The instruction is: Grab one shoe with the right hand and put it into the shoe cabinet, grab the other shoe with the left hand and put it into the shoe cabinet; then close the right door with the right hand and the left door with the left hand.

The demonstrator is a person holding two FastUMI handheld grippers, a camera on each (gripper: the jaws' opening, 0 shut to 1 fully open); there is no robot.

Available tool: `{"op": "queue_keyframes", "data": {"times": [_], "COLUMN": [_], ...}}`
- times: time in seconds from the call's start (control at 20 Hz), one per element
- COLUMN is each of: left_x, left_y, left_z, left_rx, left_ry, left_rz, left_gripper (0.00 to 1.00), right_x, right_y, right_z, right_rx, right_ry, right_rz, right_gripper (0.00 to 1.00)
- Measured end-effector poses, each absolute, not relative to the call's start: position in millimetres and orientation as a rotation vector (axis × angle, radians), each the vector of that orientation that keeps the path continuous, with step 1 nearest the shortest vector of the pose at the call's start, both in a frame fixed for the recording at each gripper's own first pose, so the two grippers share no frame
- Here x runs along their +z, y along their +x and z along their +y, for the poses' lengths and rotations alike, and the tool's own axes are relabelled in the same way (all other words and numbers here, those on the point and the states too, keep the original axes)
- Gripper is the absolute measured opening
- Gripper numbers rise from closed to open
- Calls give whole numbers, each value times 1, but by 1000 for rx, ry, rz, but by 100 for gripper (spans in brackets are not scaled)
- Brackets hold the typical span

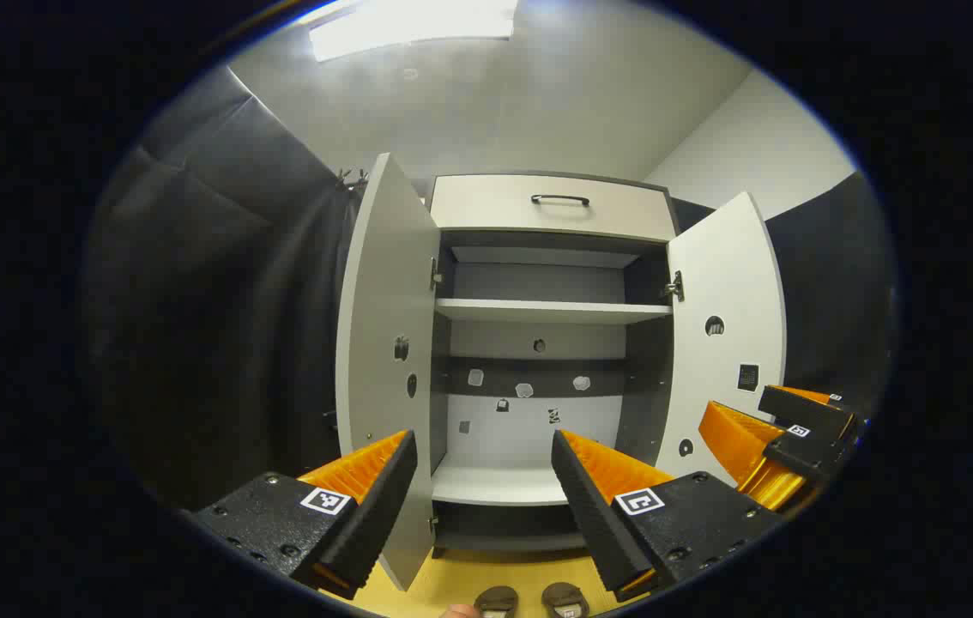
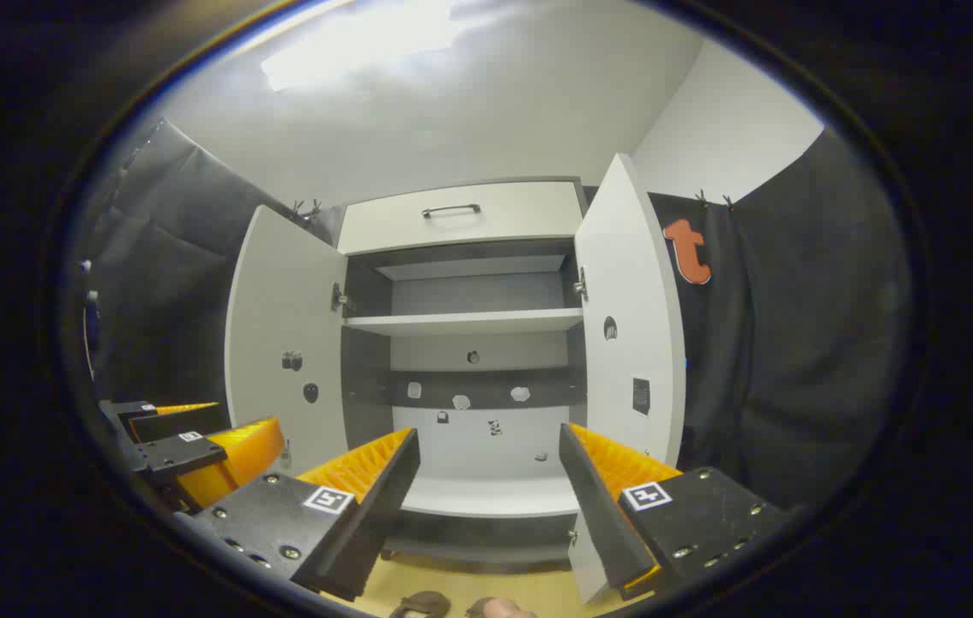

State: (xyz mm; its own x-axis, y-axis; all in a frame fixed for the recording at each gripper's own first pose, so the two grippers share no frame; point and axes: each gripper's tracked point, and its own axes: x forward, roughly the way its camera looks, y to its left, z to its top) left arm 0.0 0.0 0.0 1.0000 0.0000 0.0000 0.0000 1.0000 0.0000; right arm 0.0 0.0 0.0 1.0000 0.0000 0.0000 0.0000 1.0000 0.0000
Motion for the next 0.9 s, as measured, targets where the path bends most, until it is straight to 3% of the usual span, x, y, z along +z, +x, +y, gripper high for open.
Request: {"op": "queue_keyframes", "data": {"times": [0.9], "left_x": [5], "left_y": [-1], "left_z": [16], "left_rx": [35], "left_ry": [6], "left_rz": [-20], "left_gripper": [96], "right_x": [-29], "right_y": [6], "right_z": [0], "right_rx": [21], "right_ry": [-48], "right_rz": [56], "right_gripper": [97]}}
